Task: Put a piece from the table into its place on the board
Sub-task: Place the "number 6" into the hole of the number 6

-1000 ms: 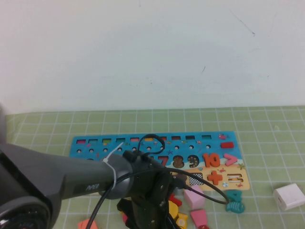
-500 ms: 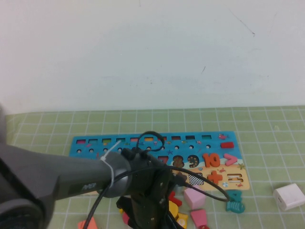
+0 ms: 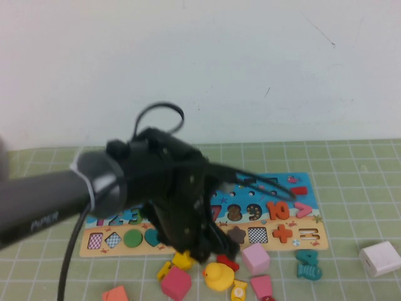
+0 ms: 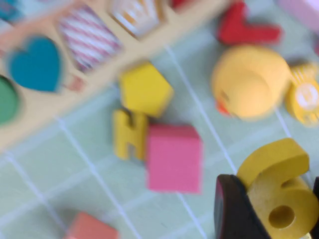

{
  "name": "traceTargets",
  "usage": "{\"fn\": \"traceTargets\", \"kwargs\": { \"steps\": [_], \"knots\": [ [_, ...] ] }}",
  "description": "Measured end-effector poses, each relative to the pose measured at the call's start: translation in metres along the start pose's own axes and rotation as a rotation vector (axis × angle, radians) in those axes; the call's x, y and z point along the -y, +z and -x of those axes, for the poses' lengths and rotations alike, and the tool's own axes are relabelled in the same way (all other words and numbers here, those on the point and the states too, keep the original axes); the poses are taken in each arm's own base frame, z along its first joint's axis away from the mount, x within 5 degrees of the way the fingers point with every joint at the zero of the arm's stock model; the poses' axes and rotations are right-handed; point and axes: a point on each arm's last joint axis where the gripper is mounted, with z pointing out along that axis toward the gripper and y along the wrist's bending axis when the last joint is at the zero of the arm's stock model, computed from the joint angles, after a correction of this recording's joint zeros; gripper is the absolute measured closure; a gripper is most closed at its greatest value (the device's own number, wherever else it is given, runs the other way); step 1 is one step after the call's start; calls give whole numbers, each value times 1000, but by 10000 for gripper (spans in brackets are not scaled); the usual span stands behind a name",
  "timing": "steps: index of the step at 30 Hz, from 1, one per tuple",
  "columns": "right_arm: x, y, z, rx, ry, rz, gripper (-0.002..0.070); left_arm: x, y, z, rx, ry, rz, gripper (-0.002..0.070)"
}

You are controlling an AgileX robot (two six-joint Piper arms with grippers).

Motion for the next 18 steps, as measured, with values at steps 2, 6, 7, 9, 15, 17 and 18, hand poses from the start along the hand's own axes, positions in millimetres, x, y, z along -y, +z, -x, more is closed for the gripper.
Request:
{"fn": "traceTargets", "kwargs": {
  "steps": [2, 6, 7, 9, 15, 17, 18],
  "knots": [
    [0, 0, 0, 0, 0, 0, 678, -9, -8, 12, 25, -15, 3, 410],
    [0, 0, 0, 0, 0, 0, 678, -29, -16, 36, 57, -40, 18, 410],
    [0, 0, 0, 0, 0, 0, 678, -33, -17, 41, 57, -44, 20, 410],
    [0, 0, 0, 0, 0, 0, 678, -38, -13, 50, 36, -44, 27, 410],
    [0, 0, 0, 0, 0, 0, 678, -44, 13, 72, -30, -24, 36, 410],
    [0, 0, 0, 0, 0, 0, 678, -44, 26, 78, -44, -22, 34, 410],
    [0, 0, 0, 0, 0, 0, 678, -44, 31, 81, -48, -21, 34, 410]
  ]
}}
